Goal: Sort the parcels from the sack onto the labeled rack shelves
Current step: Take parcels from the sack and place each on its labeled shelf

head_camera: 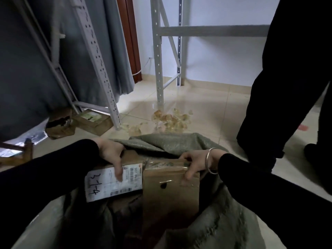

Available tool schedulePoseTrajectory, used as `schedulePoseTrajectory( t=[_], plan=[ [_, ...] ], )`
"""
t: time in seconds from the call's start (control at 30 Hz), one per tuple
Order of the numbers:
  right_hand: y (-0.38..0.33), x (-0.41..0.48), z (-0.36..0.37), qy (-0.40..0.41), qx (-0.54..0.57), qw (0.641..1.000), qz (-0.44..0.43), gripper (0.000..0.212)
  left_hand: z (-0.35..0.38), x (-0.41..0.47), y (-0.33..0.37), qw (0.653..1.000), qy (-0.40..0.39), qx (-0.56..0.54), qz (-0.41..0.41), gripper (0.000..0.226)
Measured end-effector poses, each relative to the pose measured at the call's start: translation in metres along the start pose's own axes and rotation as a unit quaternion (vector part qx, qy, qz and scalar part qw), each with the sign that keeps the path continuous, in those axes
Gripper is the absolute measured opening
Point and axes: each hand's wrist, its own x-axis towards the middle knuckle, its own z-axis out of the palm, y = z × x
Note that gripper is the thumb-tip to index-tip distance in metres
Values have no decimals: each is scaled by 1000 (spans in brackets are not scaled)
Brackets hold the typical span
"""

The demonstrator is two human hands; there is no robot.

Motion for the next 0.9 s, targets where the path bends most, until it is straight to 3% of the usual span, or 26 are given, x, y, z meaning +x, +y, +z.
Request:
schedulePoseTrajectory(
  t=[0.07, 0.13, 0.27, 0.4, 0.47, 0.57, 0.67, 0.77, 0.83, 0.9],
  plan=[
    [-5, -7, 10, 133, -45, 990, -32, 67, -2, -16, 7, 993, 104, 48, -13, 101],
    [-6, -12, 19, 203, -88, 974, -52, 72, -3, -27, 10, 985, 169, 42, -10, 104],
    [-15, -29, 32, 104, -43, 993, -49, 49, -3, -45, 9, 984, 158, -84, 22, 107],
    [-32, -32, 34, 114, 31, 988, -95, 70, -10, -60, 19, 957, 112, -240, 119, 59],
    [-43, -36, 36, 103, 68, 983, -134, 74, -15, -67, 29, 943, 108, -288, 125, 60],
    [-54, -49, 31, 77, 138, 971, -179, 58, -25, -73, 39, 916, 130, -355, 132, 62],
    [-58, -56, 15, 58, 239, 950, -193, 72, -37, -79, 42, 855, 128, -471, 174, 63],
    [-66, -60, 5, 44, 344, 920, -185, 91, -48, -77, 54, 769, 142, -584, 216, 38],
    [-74, -57, -1, 61, 405, 890, -201, 80, -50, -71, 64, 708, 160, -648, 230, 33],
    [-93, -54, -11, 106, 463, 850, -227, 56, -58, -63, 70, 651, 187, -698, 231, 36]
  ],
)
